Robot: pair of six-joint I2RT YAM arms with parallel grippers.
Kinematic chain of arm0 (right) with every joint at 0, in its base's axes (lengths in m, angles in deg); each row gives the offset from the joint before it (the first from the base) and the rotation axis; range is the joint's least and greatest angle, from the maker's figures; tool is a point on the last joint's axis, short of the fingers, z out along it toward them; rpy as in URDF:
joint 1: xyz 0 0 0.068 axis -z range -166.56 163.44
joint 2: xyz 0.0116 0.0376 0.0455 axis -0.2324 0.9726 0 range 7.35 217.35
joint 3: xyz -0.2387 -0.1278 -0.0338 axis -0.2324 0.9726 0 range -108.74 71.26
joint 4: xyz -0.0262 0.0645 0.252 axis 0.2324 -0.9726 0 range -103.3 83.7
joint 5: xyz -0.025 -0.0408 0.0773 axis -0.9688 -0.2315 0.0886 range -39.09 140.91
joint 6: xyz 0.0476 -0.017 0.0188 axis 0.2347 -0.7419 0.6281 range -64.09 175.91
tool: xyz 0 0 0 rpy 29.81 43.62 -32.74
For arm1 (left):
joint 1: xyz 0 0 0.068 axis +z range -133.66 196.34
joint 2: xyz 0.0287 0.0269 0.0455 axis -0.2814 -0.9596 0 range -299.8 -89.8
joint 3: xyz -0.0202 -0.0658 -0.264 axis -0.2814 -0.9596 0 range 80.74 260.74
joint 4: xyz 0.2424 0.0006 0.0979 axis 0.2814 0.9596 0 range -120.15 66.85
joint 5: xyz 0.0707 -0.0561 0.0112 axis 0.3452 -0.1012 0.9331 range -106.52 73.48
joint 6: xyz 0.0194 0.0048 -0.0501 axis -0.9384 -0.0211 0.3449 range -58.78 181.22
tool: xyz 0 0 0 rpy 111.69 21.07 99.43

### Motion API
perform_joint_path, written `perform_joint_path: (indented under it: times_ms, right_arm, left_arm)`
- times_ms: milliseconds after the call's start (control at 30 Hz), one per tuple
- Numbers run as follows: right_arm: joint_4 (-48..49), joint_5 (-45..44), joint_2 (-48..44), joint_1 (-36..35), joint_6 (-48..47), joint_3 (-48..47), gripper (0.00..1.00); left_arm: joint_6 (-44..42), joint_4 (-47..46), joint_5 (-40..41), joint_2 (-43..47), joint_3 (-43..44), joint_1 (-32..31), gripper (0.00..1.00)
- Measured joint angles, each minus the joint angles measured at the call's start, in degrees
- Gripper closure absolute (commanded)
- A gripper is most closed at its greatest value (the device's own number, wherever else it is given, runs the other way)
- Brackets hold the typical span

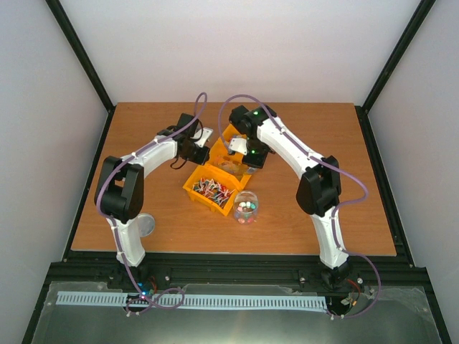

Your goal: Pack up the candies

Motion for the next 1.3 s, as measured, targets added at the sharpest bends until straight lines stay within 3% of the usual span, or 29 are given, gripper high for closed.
perform_joint_path:
  times_ms: [667,1167,1300]
  right_arm:
    - [4.68,1.97,4.68,0.09,0.85,-2.47,0.97]
    - [15.43,5.86,-2.62,1.92,4.81,11.50,0.97]
    - [18.34,10.71,-1.92,4.17,4.68,12.22,0.97]
  left_arm:
    - [-0.15,-0.37,-0.39,-0.02,-0.04,-0.35,0.99]
    - [-1.79,-0.57,-0.81,-0.09,-0.09,-0.11,0.99]
    - [-2.16,-0.85,-1.22,-0.09,-0.24,-0.11,0.99]
